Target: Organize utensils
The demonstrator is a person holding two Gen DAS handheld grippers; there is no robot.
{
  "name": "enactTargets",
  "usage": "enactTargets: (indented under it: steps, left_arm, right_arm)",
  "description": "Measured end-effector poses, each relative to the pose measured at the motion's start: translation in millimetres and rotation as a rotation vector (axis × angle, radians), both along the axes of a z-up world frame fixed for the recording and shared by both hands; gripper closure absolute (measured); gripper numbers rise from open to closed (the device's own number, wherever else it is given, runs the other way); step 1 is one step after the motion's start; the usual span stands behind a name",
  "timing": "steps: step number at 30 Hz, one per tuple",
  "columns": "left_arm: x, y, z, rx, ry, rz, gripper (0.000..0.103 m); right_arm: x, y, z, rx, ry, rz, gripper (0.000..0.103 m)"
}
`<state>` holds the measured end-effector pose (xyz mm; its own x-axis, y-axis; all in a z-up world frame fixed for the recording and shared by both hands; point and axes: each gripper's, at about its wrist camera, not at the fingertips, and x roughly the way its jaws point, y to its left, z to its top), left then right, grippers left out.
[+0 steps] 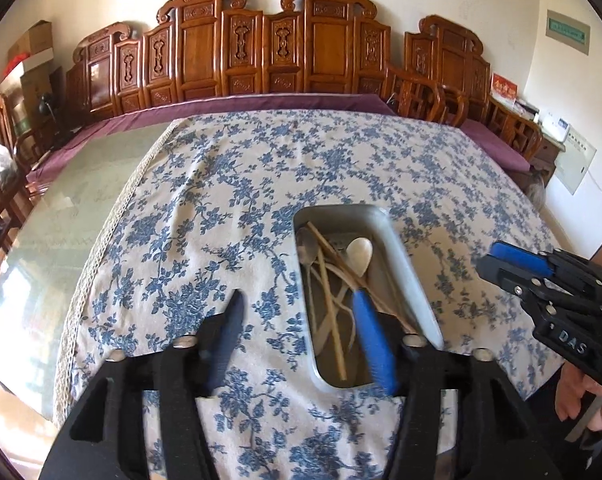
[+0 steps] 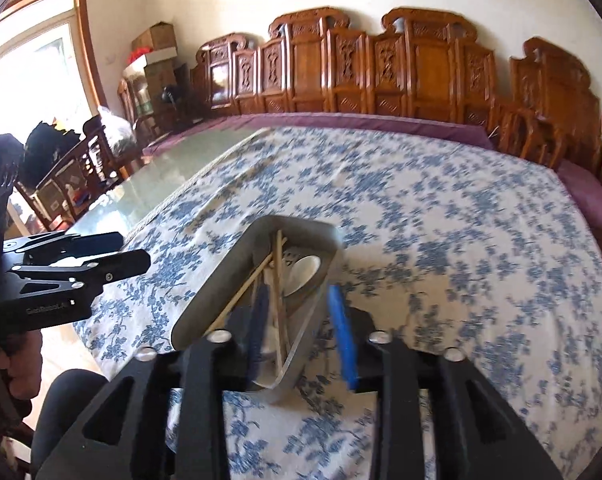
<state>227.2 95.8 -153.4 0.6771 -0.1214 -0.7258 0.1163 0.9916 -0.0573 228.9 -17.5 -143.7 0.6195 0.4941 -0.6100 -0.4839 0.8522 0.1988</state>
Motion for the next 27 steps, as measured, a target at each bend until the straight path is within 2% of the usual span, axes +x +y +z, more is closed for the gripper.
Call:
enactTargets:
  steps: [1,2,4,7,9,13,27]
  left_arm:
    - [-4,-2,3,0.003,-0.013,0.005,0.030]
    - [-8,-5,7,0.010,-0.026,0.008,0.023]
    - [-14,-10,13,0.020,-0.042,0.017,0.018]
    - [-27,-17,22,0.014,-0.065,0.016,0.008]
    - [-37,-23,29,0.020,-0.081,0.014,0.008]
    - [-54,-37,42,0.046,-0.113,0.011,0.008]
    - [-112,-67,105,0.017,-0.256,-0.010,0.008]
  right_arm:
    - [-6,-8,4,0.000,-0.016,-0.018,0.047]
    - [-9,-12,6,0.003,-0.021,-0.029,0.042]
    - [-17,-25,12,0.019,-0.021,-0.070,0.023]
    - [-29,-44,21,0.002,-0.046,-0.135,0.009]
    - [-39,-53,27,-0.006,-0.069,-0.162,0.003]
    - [-59,-74,41,-0.026,-0.107,-0.216,0.003]
    - [-120,-116,100,-0.009,-0.240,-0.288,0.003]
